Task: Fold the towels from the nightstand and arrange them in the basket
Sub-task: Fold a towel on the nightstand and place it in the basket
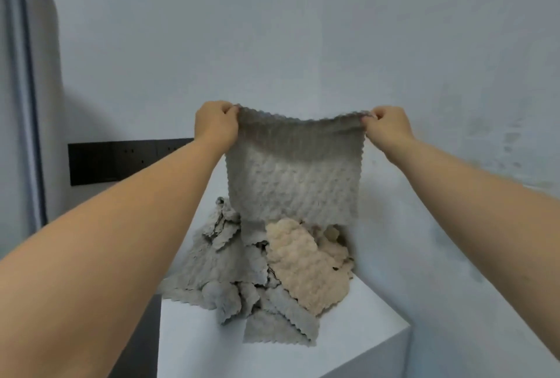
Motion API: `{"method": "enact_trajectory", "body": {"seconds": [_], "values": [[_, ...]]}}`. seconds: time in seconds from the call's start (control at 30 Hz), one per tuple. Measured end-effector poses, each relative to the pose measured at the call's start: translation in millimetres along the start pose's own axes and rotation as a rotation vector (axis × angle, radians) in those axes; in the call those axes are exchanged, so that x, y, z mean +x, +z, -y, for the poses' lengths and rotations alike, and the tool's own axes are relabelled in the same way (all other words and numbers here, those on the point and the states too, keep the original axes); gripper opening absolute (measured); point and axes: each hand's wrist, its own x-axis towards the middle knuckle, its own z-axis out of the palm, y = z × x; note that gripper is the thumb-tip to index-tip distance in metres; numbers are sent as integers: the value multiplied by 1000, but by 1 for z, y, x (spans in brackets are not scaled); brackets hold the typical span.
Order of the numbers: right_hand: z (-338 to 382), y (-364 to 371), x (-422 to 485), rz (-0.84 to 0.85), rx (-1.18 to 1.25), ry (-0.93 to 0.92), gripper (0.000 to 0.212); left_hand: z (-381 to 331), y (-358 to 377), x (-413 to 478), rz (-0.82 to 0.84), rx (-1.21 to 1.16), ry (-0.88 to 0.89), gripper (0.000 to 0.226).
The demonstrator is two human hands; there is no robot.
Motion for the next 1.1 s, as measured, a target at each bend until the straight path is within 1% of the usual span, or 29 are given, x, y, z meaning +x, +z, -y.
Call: {"method": "enact_trajectory", "body": {"seconds": [0.07,0.1,0.17,0.2,0.27,0.37,0.43,0.5,0.6,0.7,0.8,0.83,0.9,0.93,1.0,1.03,1.1], "values": [[4,-8,-4,-117,1,-156,32,-4,-13,-8,-115,-37,145,27],[1,-11,-12,-144,30,-207,30,-4,-19,-17,-136,-38,214,23],[-17,-12,-39,-123,24,-235,35,15,-22,-40,-98,11,305,25],[-34,-11,-56,-67,-12,-221,38,31,-21,-53,-42,72,314,27],[-76,-5,-90,136,-116,-135,37,69,-16,-85,149,251,314,27],[-137,8,-132,411,-298,-21,19,113,-9,-127,489,500,341,24],[-158,14,-153,519,-315,44,16,126,-5,-148,711,611,358,25],[-165,15,-173,602,-291,96,20,129,0,-167,919,665,333,27],[-171,15,-193,675,-177,188,29,125,8,-188,1149,595,167,35],[-181,16,-203,714,-48,241,30,117,15,-197,1326,513,5,37],[-187,11,-209,754,-28,246,34,111,18,-206,1554,457,-181,25],[-191,9,-210,772,-30,245,36,111,18,-209,1593,438,-229,21],[-198,6,-213,841,-19,256,39,112,17,-214,1602,329,-314,20],[-201,5,-213,891,-2,271,40,112,15,-215,1600,237,-355,26],[-206,3,-216,984,47,323,42,113,9,-218,1616,67,-382,45],[-207,2,-216,1024,79,350,42,114,7,-221,1601,6,-380,50],[-208,-1,-213,1080,142,386,40,121,4,-226,1486,-101,-391,47]]}}
